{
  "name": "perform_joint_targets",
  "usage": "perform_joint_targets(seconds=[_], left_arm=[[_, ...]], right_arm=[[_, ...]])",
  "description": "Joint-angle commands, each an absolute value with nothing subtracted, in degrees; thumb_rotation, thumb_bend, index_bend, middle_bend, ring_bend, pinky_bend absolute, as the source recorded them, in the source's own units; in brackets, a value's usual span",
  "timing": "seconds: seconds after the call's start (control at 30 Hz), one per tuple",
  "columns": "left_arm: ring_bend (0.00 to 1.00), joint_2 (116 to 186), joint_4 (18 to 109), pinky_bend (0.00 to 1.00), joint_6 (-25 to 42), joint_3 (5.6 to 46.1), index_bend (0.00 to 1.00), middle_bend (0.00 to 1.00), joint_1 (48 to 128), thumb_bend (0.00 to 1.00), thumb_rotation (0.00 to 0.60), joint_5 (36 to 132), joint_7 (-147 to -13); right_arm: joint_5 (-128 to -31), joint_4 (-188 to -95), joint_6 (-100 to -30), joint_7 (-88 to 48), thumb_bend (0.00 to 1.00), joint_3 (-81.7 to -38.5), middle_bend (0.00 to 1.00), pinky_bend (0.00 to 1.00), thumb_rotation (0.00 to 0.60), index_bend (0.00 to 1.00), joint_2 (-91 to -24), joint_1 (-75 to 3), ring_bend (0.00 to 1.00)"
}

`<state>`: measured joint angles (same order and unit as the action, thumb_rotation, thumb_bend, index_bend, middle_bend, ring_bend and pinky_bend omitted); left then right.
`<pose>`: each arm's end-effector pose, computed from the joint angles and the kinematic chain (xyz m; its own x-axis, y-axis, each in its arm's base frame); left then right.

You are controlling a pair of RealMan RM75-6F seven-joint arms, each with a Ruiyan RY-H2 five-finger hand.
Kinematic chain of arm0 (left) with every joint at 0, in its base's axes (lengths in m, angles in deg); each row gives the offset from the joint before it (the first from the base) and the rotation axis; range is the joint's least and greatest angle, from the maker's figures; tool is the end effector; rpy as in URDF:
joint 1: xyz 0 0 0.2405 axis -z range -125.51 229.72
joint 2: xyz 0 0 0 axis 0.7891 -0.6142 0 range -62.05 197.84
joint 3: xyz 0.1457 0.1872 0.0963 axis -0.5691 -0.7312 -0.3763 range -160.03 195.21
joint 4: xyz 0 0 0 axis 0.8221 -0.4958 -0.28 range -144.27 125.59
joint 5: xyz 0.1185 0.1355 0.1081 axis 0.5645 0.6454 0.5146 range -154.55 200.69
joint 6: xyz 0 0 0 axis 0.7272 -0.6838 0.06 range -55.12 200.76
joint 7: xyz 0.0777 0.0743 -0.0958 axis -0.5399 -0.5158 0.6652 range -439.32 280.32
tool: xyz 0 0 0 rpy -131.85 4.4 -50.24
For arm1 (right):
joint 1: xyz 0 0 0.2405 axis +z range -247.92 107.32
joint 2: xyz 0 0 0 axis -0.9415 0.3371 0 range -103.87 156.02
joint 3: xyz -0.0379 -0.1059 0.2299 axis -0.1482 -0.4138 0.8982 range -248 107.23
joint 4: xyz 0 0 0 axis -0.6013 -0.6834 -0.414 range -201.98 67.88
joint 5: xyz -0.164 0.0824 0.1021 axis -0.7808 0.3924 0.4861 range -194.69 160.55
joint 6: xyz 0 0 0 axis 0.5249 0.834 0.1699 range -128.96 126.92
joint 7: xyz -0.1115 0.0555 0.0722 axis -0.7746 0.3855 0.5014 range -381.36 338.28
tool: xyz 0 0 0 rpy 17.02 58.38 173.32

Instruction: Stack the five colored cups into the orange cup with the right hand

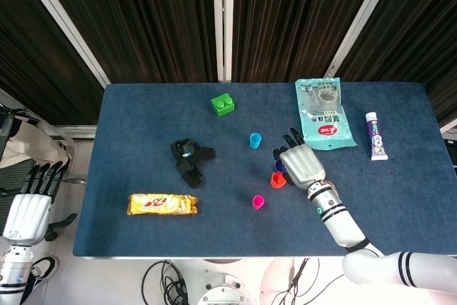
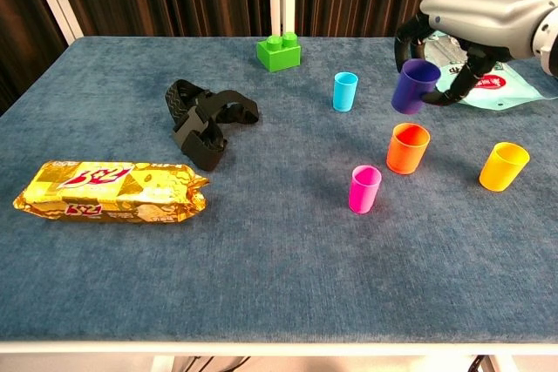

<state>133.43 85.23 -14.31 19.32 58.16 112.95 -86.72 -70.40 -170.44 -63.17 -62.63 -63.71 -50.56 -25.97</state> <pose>-0.2877 0.1817 0.1465 0.4553 -0.0285 0.8899 0.8848 -0.0967 -0.4558 -0.1359 -0.3212 0.0358 0.6485 -0.1864 0.7381 -0.7406 -0.3785 0.5552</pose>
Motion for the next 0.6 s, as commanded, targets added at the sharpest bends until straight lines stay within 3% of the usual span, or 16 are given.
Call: perform_joint_targets(seconds=[0.03, 0.6], left_arm=[[0.00, 133.55, 85.15, 0.00, -14.47, 19.37, 0.06, 0.04, 58.07, 0.03, 0.600, 112.86, -86.86], [0.00, 134.04, 83.95, 0.00, -14.34, 19.37, 0.06, 0.04, 57.90, 0.03, 0.600, 112.36, -85.80]], right_arm=[[-68.07, -171.25, -62.74, -64.48, 0.26, -64.40, 0.51, 0.00, 0.600, 0.53, -50.46, -25.54, 0.14], [-65.25, -171.95, -62.27, -66.50, 0.26, -65.72, 0.50, 0.00, 0.600, 0.53, -50.90, -24.22, 0.14]])
